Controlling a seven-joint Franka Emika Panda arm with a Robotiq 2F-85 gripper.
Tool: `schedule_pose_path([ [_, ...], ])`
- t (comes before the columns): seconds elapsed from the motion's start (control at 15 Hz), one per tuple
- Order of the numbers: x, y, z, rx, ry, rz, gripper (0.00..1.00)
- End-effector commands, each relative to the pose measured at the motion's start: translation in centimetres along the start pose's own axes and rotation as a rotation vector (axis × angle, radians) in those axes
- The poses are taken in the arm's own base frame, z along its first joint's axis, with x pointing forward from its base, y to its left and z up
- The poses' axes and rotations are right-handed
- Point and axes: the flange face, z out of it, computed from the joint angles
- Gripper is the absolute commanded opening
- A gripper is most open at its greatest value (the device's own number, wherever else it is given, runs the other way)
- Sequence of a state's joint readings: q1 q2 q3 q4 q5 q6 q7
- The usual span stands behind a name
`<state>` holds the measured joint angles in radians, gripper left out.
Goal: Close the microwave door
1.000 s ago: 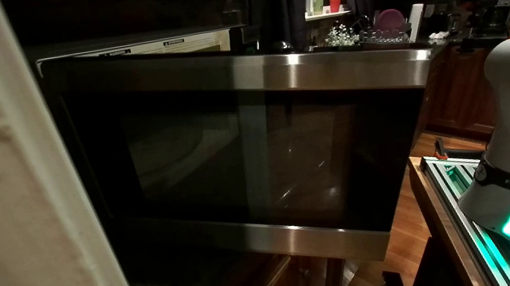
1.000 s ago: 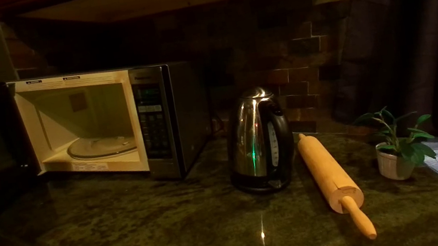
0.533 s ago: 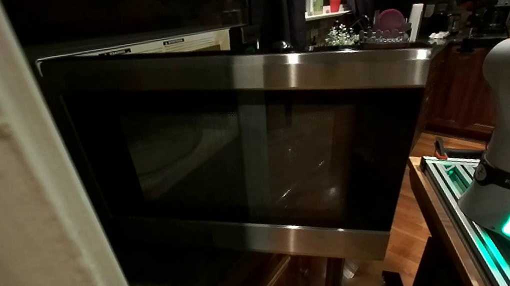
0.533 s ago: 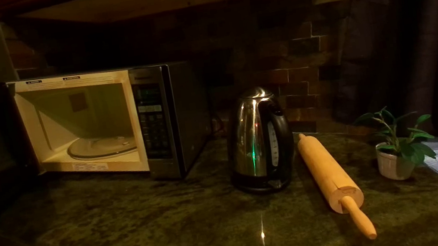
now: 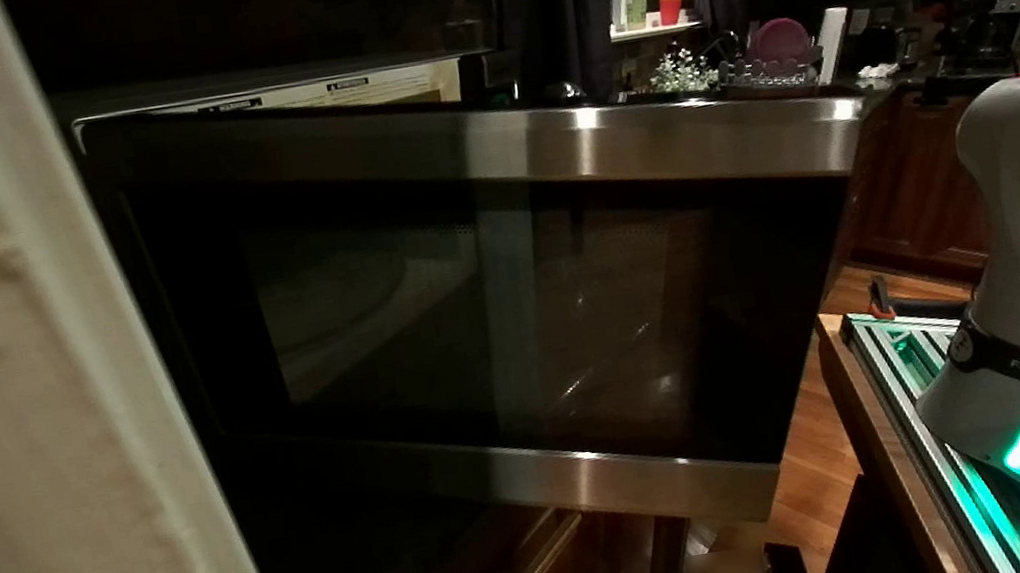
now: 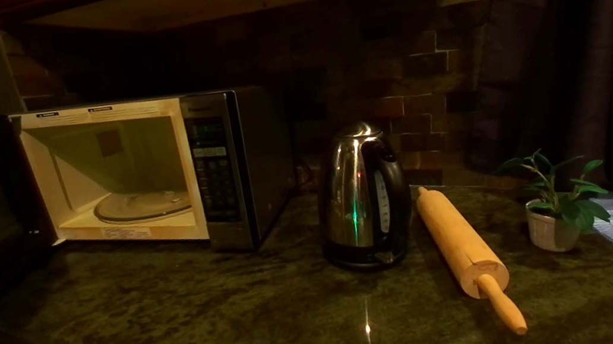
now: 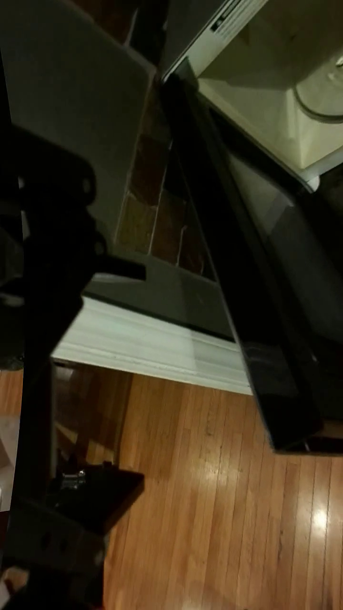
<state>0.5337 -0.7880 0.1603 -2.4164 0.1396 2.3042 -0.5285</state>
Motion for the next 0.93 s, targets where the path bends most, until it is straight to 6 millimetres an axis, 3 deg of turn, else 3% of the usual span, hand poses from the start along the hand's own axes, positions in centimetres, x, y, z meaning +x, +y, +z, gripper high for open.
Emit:
schedule_pose_path([
  [0.0, 0.5, 0.2, 2.6, 0.045, 0.034, -0.117, 1.0],
  [0.53, -2.1, 1.4, 6.5, 0.129, -0.001, -0.213, 1.0],
  [0.87, -3.3, 1.7, 7.5, 0.165, -0.017, -0.268, 1.0],
])
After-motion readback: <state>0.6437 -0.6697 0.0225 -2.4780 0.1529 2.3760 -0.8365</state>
